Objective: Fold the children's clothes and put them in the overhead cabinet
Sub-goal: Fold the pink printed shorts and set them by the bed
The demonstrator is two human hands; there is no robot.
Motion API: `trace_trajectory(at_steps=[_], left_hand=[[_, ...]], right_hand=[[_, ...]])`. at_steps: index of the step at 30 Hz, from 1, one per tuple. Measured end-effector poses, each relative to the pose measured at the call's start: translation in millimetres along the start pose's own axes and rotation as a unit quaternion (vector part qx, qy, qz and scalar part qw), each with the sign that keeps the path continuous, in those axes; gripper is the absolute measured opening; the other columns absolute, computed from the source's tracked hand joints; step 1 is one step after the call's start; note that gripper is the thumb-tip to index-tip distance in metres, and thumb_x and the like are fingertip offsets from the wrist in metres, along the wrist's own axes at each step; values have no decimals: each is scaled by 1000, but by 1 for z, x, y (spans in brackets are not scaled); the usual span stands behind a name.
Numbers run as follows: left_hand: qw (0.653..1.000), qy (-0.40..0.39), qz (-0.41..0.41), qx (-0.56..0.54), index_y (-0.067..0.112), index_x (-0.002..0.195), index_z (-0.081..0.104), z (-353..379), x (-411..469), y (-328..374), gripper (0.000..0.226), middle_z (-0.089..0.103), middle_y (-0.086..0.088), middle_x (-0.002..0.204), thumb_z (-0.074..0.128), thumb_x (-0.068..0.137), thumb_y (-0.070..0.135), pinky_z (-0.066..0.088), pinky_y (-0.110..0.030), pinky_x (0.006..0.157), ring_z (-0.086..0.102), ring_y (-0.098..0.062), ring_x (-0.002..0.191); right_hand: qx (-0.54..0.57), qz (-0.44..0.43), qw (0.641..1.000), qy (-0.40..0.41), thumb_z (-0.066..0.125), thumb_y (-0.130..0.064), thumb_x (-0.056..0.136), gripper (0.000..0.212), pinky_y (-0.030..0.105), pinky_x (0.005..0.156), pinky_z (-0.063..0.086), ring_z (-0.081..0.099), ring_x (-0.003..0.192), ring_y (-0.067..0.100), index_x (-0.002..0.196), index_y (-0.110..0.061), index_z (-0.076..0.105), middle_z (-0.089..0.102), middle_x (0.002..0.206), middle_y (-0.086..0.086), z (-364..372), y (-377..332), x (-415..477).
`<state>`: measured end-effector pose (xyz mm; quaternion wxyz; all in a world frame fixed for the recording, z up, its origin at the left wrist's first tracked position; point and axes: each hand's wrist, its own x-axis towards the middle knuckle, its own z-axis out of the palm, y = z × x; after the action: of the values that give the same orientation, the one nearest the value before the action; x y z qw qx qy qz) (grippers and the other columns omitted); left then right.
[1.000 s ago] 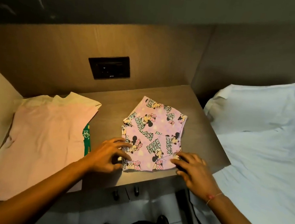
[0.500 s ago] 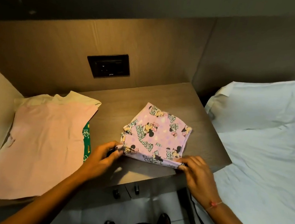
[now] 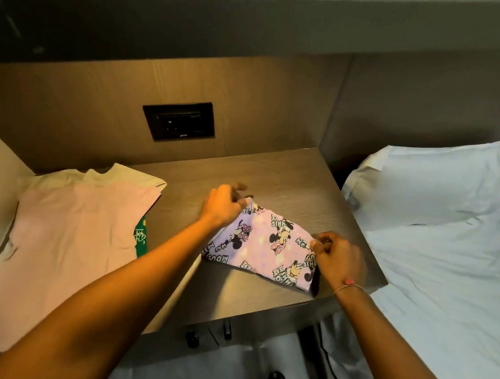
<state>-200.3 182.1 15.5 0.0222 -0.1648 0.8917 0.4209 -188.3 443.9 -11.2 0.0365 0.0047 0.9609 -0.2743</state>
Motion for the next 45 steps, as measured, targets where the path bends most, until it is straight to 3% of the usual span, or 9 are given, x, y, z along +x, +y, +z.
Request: trace_trajectory(at_steps=[4, 7, 12, 16, 21, 27, 35, 41, 45], left_hand=[[961, 88, 128, 230, 23, 126, 58, 28, -54, -17, 42, 64, -2, 123, 45, 94, 45, 46, -40, 89, 57, -23, 110], [948, 25, 115, 294, 26, 131, 54, 55, -101, -33, 52, 54, 2, 138, 32, 93, 53, 38, -43, 95, 45, -22, 124], [903, -7, 165, 397, 32, 137, 49, 33, -68, -53, 47, 40, 0, 152, 54, 92, 47, 30, -47, 108, 27, -29, 141], [883, -56, 211, 416, 40, 133, 52, 8, -47, -52, 45, 37, 2, 154, 62, 89, 40, 25, -50, 113, 25, -27, 144], [906, -60, 290, 303, 37, 124, 60, -5, -89, -68, 43, 56, 7, 137, 67, 84, 25, 38, -46, 101, 42, -21, 132], [915, -133, 276, 261, 42, 128, 56, -3, -126, -85, 47, 50, 13, 143, 55, 81, 39, 34, -43, 109, 32, -12, 139], [963, -50, 234, 125, 28, 117, 68, 8, -141, -96, 31, 65, 8, 126, 66, 86, 31, 47, -42, 102, 52, -11, 127], [983, -2, 89, -160, 36, 109, 59, -3, -131, -65, 23, 72, 10, 96, 58, 89, 48, 59, -29, 66, 69, -9, 85], [983, 61, 36, -172, 32, 105, 59, -7, -89, -46, 25, 69, 0, 86, 70, 84, 39, 60, -36, 62, 69, -15, 78]], right_hand=[[-85, -185, 977, 68, 56, -38, 91, 30, 39, 84, 49, 53, 106, 22, 118, -26, 62, 62, 120, 0, 10, 12, -4], [-138, -269, 952, -48, 44, -43, 96, 38, 39, 94, 40, 45, 120, 19, 130, -31, 56, 53, 136, -5, 13, 8, -2], [-146, -283, 939, -129, 40, -41, 96, 38, 33, 92, 40, 47, 110, 14, 128, -34, 59, 56, 121, -5, 9, 9, -15], [-124, -347, 911, -185, 43, -31, 89, 45, 35, 95, 41, 48, 111, 15, 132, -34, 56, 57, 116, -4, 20, 1, -52], [-109, -377, 911, -129, 56, -17, 84, 52, 34, 90, 43, 48, 116, 18, 133, -33, 53, 56, 126, -4, 10, 7, -50], [-173, -456, 853, -184, 65, -13, 73, 70, 45, 104, 38, 39, 134, 25, 138, -32, 49, 45, 147, -1, 16, 11, -48], [-79, -460, 880, -95, 64, -18, 83, 37, 39, 86, 48, 57, 106, 23, 118, -28, 62, 64, 120, -4, 36, 9, -61], [222, -234, 944, -69, 60, -14, 89, 24, 26, 66, 49, 63, 79, 7, 111, -21, 64, 70, 93, -7, 39, -20, -72], [202, -131, 971, -2, 70, -25, 82, 17, 23, 52, 42, 59, 59, 5, 99, -27, 67, 66, 70, -12, 33, -43, -53]])
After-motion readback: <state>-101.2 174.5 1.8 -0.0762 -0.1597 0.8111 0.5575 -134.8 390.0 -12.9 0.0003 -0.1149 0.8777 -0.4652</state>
